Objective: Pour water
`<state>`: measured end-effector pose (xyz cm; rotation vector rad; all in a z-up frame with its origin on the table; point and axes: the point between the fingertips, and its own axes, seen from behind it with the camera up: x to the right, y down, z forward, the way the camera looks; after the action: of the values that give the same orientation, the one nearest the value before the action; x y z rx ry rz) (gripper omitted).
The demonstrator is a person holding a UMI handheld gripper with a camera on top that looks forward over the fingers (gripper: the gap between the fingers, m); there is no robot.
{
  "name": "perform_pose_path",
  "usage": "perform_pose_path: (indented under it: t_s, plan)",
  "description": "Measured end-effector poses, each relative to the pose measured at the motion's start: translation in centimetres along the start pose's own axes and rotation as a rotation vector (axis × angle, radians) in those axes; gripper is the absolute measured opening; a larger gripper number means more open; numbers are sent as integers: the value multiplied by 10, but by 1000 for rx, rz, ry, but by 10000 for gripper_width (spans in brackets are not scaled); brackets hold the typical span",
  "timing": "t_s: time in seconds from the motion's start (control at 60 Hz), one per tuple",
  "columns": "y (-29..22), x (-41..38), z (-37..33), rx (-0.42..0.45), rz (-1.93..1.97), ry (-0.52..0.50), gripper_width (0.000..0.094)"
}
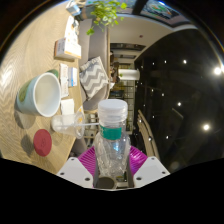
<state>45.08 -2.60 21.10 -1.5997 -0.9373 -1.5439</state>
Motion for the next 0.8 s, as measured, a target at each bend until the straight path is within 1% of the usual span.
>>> perform_pose_path:
  t_s: [0.067,0.2,0.3,0.35,0.467,0.617,0.7,0.8]
  plan:
    - [-9,-4,0,22,-144,28,398]
    - [-19,-17,7,29,-327,39,398]
    - [-33,-21,5,69,-438,57,400]
    - [-36,-27,8,84,-465,49,400]
    - [-33,-38,8,83,-474,19,401]
    - [-33,-33,3,101,-345,-12,403]
    - [-28,-22,2,96,-135,-71,404]
    - [-26,-13,-2,104,173,-170,404]
